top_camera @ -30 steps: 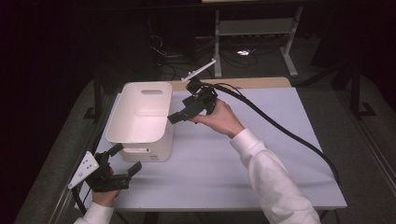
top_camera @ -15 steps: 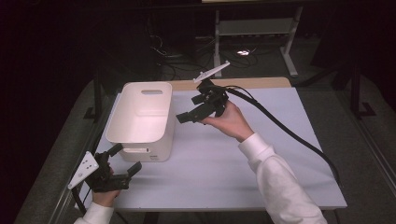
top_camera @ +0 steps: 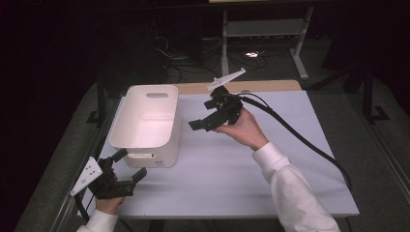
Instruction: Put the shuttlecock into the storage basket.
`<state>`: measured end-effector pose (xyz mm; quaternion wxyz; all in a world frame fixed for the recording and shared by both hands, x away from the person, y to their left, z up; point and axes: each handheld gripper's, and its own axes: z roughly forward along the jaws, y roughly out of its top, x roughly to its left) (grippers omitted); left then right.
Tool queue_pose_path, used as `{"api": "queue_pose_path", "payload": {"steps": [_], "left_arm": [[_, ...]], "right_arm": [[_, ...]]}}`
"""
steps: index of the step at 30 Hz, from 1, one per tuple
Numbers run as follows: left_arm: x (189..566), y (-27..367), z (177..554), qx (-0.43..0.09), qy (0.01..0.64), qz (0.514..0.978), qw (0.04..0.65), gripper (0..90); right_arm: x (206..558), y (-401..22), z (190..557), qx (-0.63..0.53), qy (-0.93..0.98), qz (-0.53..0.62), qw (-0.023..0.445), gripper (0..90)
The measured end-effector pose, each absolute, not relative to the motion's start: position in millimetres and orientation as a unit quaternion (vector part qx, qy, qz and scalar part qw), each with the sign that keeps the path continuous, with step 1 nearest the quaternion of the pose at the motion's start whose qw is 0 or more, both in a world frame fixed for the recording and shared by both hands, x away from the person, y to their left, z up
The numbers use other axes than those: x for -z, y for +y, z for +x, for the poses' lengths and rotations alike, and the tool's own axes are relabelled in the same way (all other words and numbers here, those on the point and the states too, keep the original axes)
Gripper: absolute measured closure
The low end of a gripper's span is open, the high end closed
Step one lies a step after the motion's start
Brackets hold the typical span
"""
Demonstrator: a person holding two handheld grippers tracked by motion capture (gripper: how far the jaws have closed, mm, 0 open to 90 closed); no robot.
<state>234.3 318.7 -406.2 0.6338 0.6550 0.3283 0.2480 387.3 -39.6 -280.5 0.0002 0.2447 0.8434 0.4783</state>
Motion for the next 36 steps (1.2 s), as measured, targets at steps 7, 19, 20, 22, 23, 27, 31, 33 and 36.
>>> {"api": "queue_pose_path", "payload": {"steps": [7, 19, 20, 22, 23, 27, 31, 33, 36], "left_arm": [[406, 319, 234, -0.248, 0.330, 0.657, 0.630, 0.0], [406, 320, 234, -0.249, 0.331, 0.654, 0.634, 0.0], [406, 319, 234, -0.248, 0.331, 0.654, 0.634, 0.0], [406, 319, 234, -0.248, 0.331, 0.653, 0.634, 0.0], [406, 319, 234, -0.248, 0.331, 0.653, 0.634, 0.0], [406, 319, 234, -0.249, 0.333, 0.655, 0.631, 0.0], [406, 319, 234, -0.249, 0.332, 0.655, 0.631, 0.0], [406, 319, 234, -0.249, 0.332, 0.655, 0.631, 0.0], [406, 319, 234, -0.248, 0.334, 0.655, 0.631, 0.0]], "right_arm": [[283, -48, 385, -0.485, 0.839, 0.246, 0.007, 0.0], [297, -62, 384, -0.485, 0.836, 0.255, 0.004, 0.0], [297, -63, 384, -0.483, 0.837, 0.256, 0.007, 0.0], [298, -65, 382, -0.482, 0.838, 0.256, 0.012, 0.0], [298, -65, 382, -0.481, 0.839, 0.253, 0.014, 0.0], [299, -71, 380, -0.492, 0.831, 0.258, 0.016, 0.0], [300, -76, 378, -0.488, 0.832, 0.263, 0.023, 0.0], [301, -78, 377, -0.493, 0.830, 0.260, 0.029, 0.0], [303, -82, 375, -0.499, 0.825, 0.264, 0.029, 0.0]]}}
